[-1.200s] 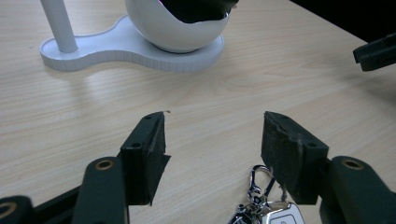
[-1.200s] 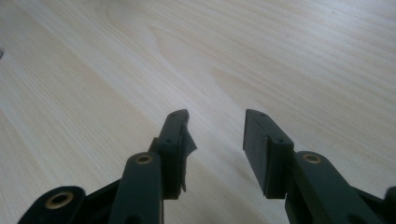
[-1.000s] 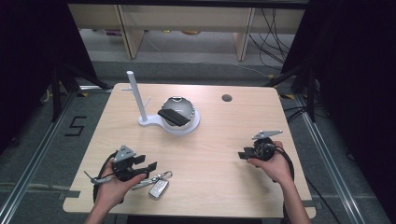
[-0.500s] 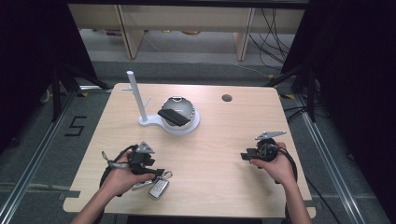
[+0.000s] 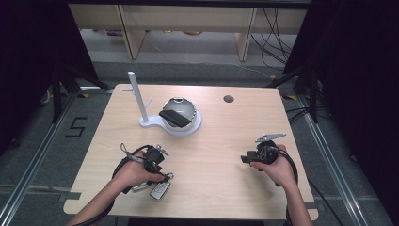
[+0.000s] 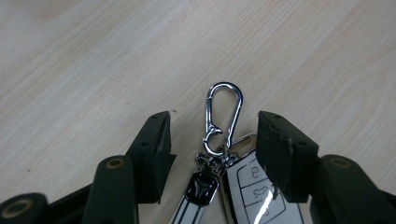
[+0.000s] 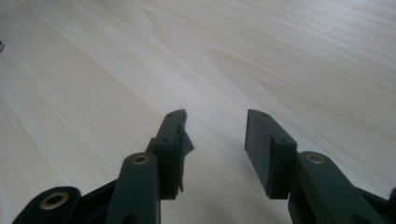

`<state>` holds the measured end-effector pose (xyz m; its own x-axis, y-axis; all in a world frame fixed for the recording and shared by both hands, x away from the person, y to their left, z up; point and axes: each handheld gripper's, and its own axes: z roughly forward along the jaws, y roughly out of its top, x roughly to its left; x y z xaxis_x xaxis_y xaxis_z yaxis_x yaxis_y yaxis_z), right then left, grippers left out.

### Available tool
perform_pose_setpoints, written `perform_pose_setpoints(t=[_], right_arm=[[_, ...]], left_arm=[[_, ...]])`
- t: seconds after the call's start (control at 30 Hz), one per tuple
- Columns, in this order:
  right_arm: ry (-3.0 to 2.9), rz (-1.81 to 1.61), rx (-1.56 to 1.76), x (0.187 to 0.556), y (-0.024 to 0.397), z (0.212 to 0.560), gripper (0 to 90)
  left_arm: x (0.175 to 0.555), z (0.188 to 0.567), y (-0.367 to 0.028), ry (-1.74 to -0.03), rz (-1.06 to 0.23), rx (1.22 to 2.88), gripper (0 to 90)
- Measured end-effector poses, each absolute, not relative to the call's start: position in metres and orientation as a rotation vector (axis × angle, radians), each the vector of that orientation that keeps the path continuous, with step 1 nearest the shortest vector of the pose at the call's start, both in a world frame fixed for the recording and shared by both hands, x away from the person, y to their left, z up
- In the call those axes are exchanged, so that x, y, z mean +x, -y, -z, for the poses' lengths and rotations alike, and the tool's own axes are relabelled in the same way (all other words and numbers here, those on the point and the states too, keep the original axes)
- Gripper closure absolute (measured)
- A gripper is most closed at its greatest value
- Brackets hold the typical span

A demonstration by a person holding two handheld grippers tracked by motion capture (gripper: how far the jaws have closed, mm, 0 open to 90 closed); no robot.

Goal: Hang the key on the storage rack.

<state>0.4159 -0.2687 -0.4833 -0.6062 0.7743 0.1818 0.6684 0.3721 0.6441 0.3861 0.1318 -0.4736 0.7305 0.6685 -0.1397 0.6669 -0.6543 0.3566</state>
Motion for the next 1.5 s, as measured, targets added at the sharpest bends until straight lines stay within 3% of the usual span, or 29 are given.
perform_pose_setpoints(t=[0.7,1.5], right_arm=[[-2.509,-1.015,1.331,0.414,0.263,0.485,59.1],[-2.523,-1.023,1.307,0.415,0.261,0.488,59.2]], left_arm=[[0.399,0.475,-0.116,-1.168,0.112,2.599,51.5],[0.401,0.481,-0.111,-1.194,0.12,2.612,53.3]])
